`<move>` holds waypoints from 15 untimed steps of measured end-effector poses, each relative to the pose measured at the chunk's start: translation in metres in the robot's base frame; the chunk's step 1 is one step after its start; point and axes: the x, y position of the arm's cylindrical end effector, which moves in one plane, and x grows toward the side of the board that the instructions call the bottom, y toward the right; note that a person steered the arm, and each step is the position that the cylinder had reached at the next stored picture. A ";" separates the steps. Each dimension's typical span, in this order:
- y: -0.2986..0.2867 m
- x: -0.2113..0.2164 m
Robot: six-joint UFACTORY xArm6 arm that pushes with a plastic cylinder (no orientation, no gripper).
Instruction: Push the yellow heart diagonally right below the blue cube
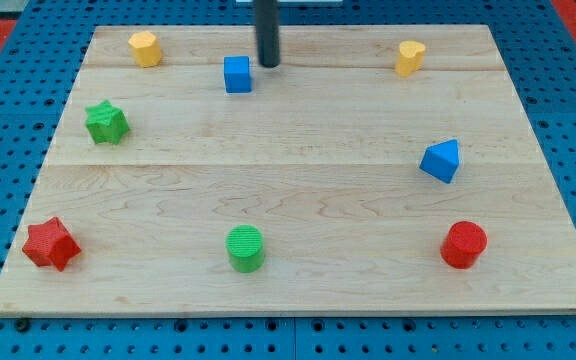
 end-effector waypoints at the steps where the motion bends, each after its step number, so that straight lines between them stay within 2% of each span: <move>1: 0.110 -0.029; 2: 0.211 -0.021; 3: 0.194 -0.012; 4: 0.136 0.018; 5: 0.138 0.045; 6: 0.182 0.040; 7: 0.192 0.078; 8: 0.130 0.084; 10: 0.119 0.054; 11: 0.059 0.071; 15: 0.015 0.072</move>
